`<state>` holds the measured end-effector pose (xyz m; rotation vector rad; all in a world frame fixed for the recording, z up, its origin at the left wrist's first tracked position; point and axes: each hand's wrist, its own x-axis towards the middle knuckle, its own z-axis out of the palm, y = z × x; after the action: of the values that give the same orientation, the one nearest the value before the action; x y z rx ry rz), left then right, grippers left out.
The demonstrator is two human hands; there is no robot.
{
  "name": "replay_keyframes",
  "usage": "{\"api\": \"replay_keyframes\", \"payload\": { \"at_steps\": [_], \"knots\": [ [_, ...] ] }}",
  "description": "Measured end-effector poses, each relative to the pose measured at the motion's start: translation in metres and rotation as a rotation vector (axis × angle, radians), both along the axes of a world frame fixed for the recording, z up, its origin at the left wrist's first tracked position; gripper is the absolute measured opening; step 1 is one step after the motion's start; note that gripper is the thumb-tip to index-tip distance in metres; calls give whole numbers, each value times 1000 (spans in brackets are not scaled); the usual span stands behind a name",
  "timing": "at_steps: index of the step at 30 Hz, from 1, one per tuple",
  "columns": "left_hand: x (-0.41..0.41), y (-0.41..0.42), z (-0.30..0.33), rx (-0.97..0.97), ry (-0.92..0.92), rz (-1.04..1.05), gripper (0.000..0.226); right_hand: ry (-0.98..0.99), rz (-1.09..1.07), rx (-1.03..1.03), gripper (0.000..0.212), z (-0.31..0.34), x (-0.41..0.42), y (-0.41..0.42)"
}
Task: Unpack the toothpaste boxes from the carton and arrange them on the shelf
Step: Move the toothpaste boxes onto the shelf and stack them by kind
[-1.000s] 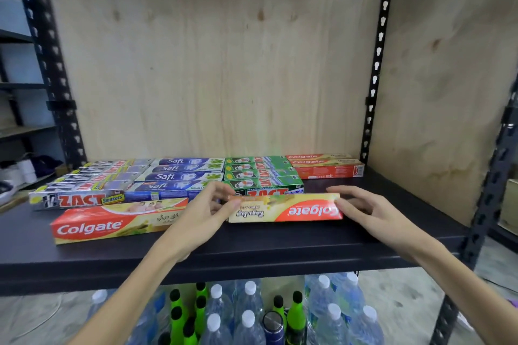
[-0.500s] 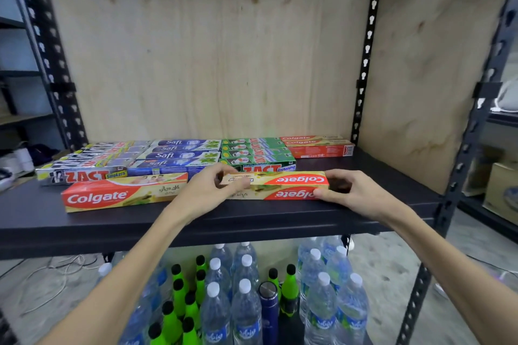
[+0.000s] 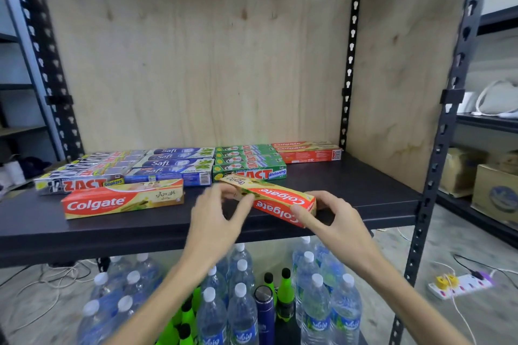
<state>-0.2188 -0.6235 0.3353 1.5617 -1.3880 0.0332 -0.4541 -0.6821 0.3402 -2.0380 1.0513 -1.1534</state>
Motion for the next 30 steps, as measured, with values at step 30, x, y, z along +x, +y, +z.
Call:
{"api": "replay_keyframes", "payload": {
  "at_steps": [30],
  "knots": [
    [-39,-102,42,300,-487,-404,45,448,-358,-194,43,15,-80,-121]
  ]
}}
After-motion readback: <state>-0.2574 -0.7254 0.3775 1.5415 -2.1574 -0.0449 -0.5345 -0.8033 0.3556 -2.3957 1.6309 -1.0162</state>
